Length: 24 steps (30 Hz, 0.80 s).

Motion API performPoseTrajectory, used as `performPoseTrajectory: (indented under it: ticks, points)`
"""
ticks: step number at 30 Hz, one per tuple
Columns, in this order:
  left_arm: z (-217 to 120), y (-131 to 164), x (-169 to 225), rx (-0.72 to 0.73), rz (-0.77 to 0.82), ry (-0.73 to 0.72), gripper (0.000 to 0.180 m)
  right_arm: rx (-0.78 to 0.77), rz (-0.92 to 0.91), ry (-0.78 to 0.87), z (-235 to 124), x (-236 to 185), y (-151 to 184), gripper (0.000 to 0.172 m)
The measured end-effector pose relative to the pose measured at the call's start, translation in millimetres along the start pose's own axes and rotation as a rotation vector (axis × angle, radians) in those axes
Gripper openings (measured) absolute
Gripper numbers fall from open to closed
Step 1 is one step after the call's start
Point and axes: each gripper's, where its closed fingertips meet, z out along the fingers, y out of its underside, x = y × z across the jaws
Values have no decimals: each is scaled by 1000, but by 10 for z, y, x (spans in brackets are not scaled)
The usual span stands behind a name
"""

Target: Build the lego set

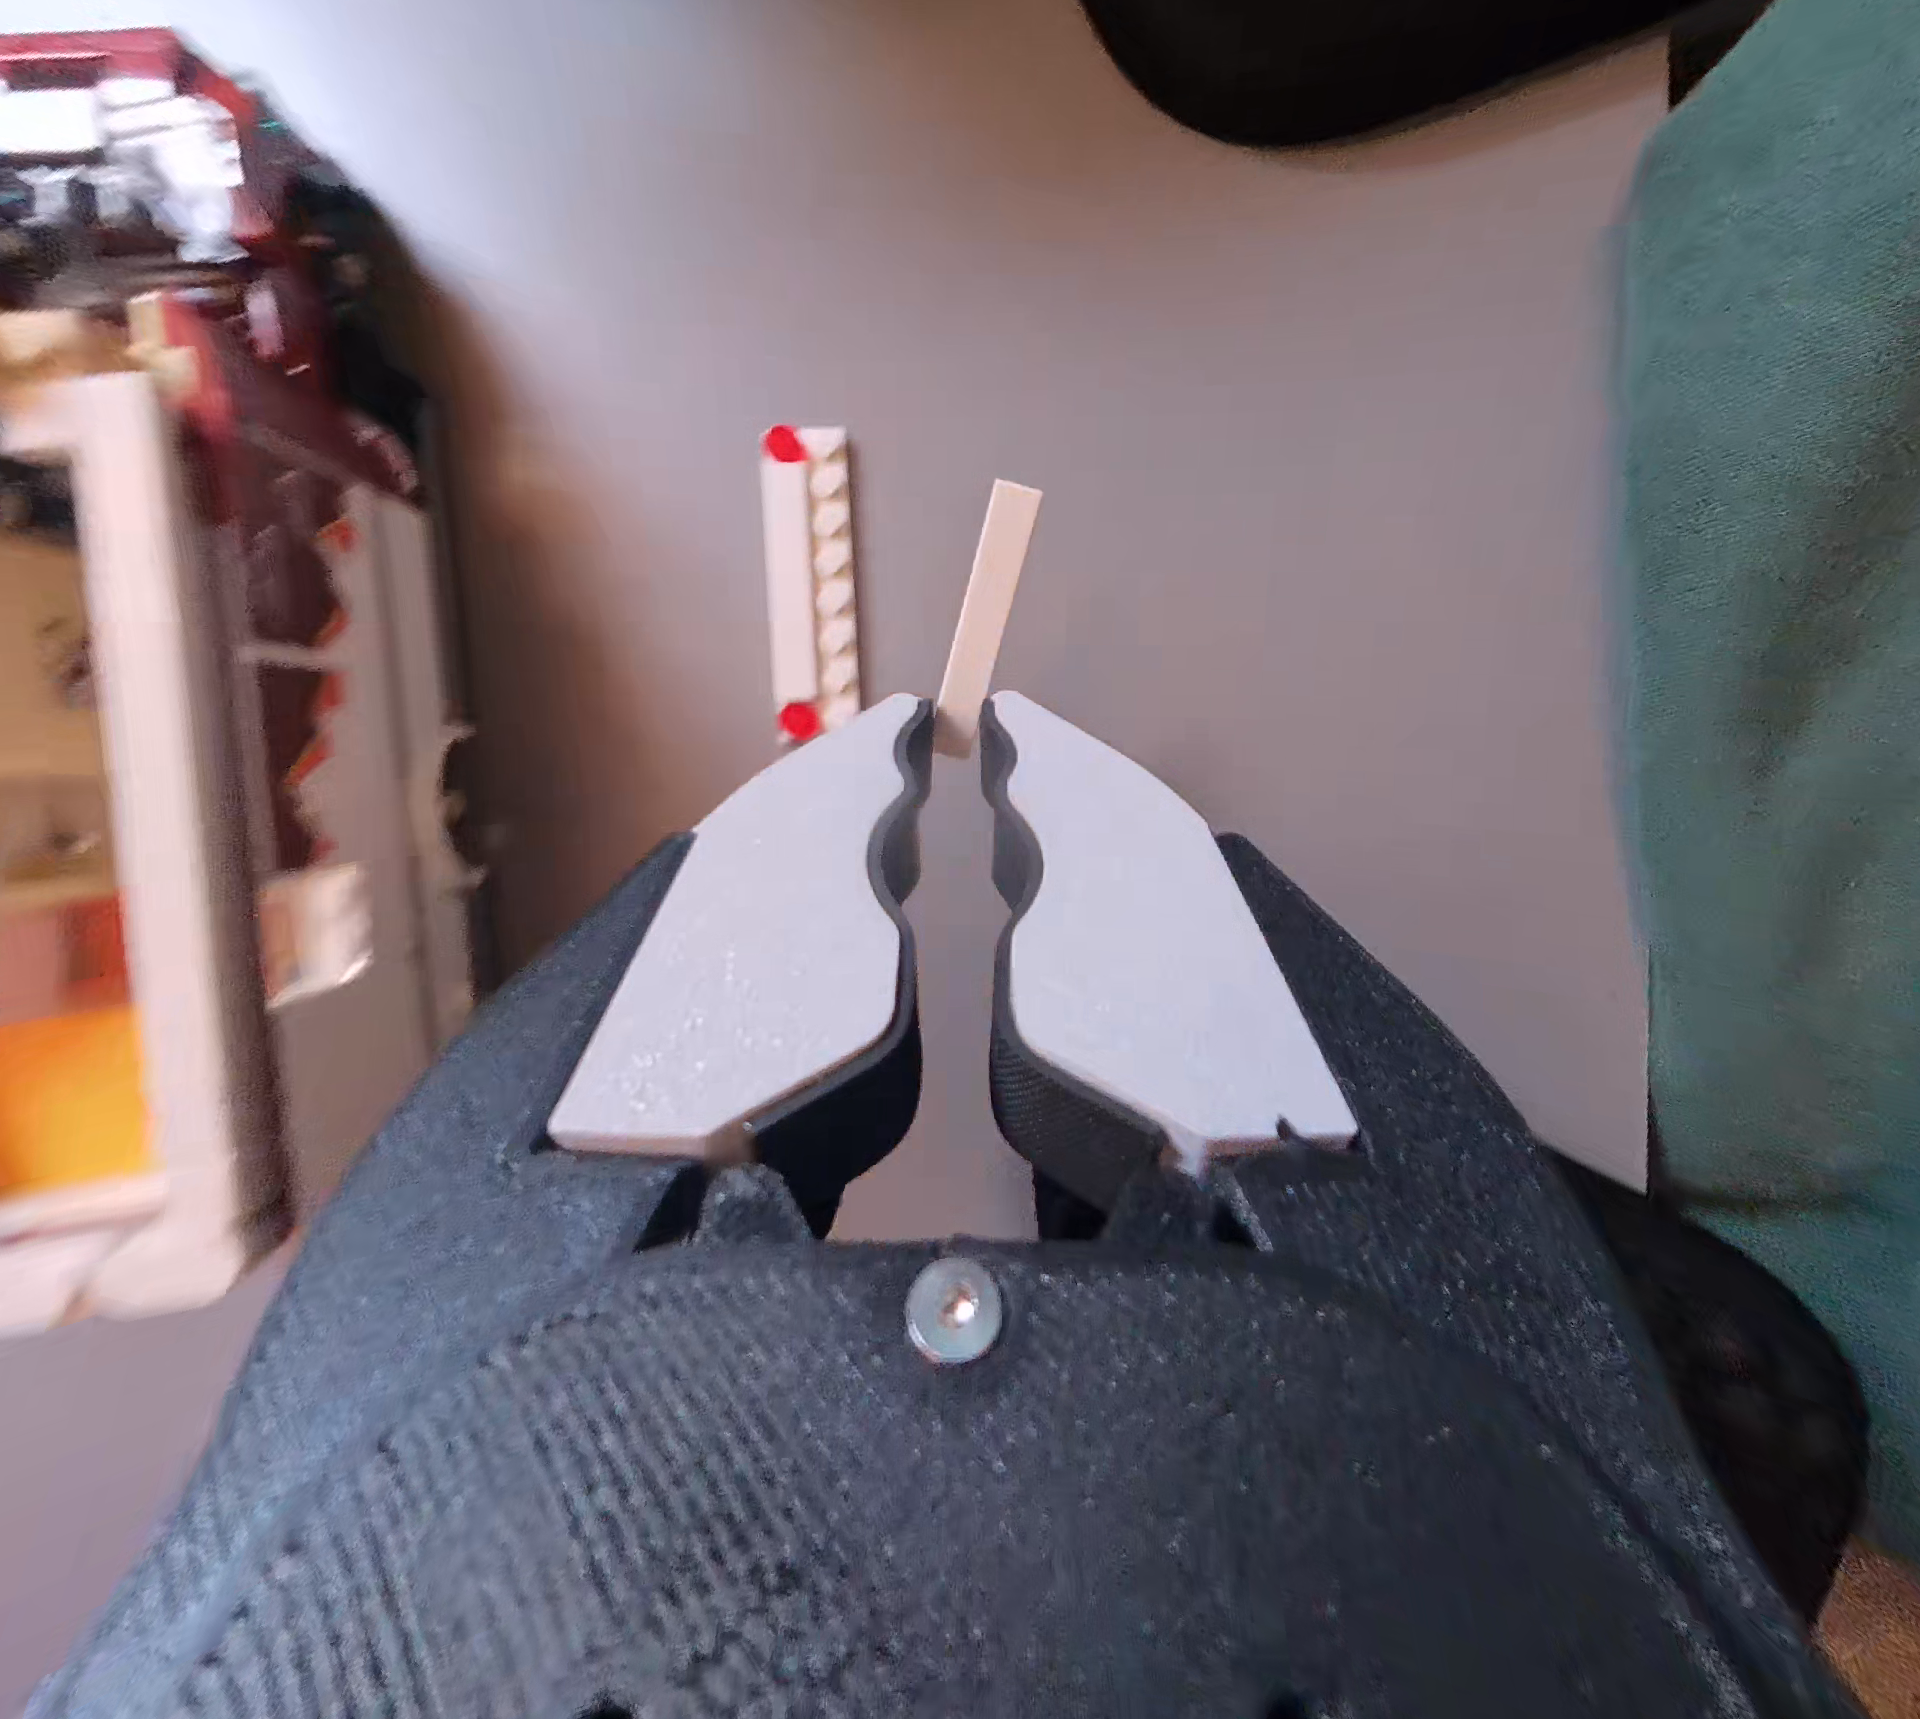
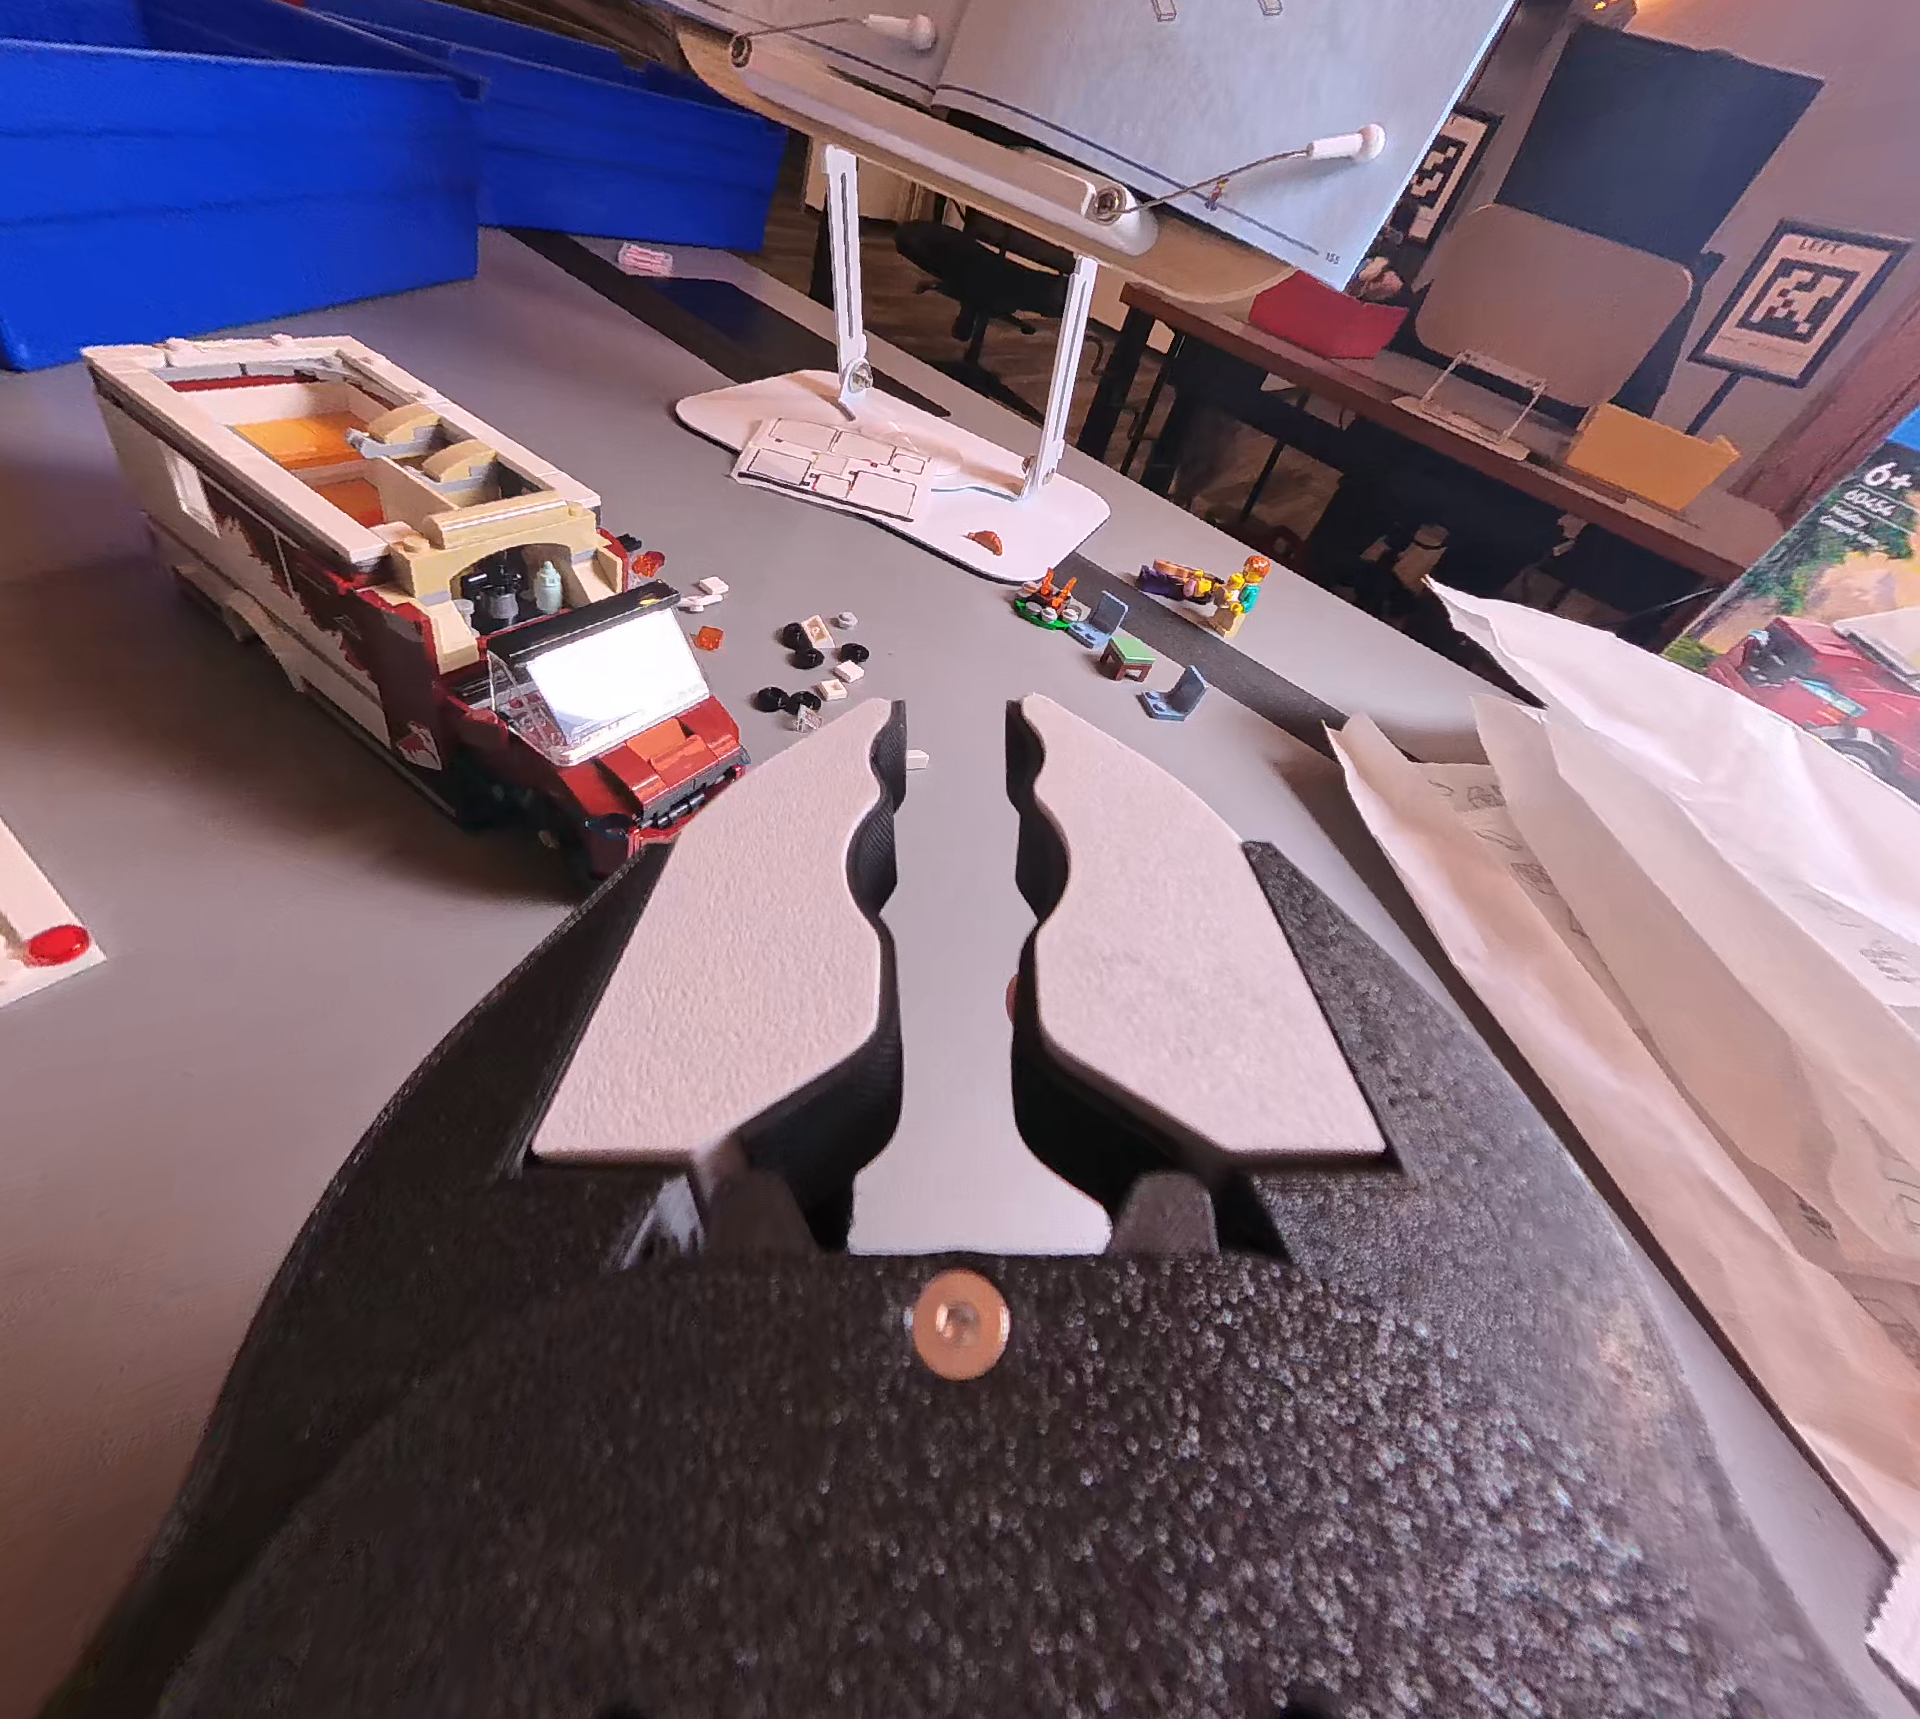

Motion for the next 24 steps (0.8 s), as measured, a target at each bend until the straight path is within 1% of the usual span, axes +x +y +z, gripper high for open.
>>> performPoseTrajectory:
  ticks: [1,4,7,8,9,11,13,14,16,18,20,22,24]
  points:
    - [68,-23,44,-4,9,13,9,2,0,1,-3,1,-5,17]
    - [216,-50,45,-25,11,-12,9,6,-8,-1,-10,-11,-23,17]
    - [303,-43,40,-38,-3,-24,9,5,-18,-8,-8,-41,-28,17]
    - [322,-40,51,-36,-1,-22,13,5,-22,-9,-8,-49,-30,17]
    - [330,-50,46,-23,-5,-30,20,6,-27,-8,-9,-54,-34,17]
    - [289,-93,44,26,-18,-38,28,12,-34,2,-12,-45,-44,17]
    - [111,-166,-19,109,-25,-86,33,25,-26,28,-17,-4,-56,18]
    - [-45,-187,-93,152,-34,-133,33,30,-15,40,-20,21,-58,19]
    - [-477,-135,-322,219,-70,-264,31,41,15,65,-28,82,-66,21]
    - [-1053,72,-634,248,-126,-445,29,57,43,92,-45,150,-82,23]
    - [-1703,452,-956,230,-216,-639,28,73,68,124,-67,224,-100,26]
    - [-2301,940,-1212,183,-337,-795,28,92,91,154,-92,292,-123,30]
    - [-2787,1499,-1417,71,-444,-926,27,111,106,177,-112,342,-146,34]
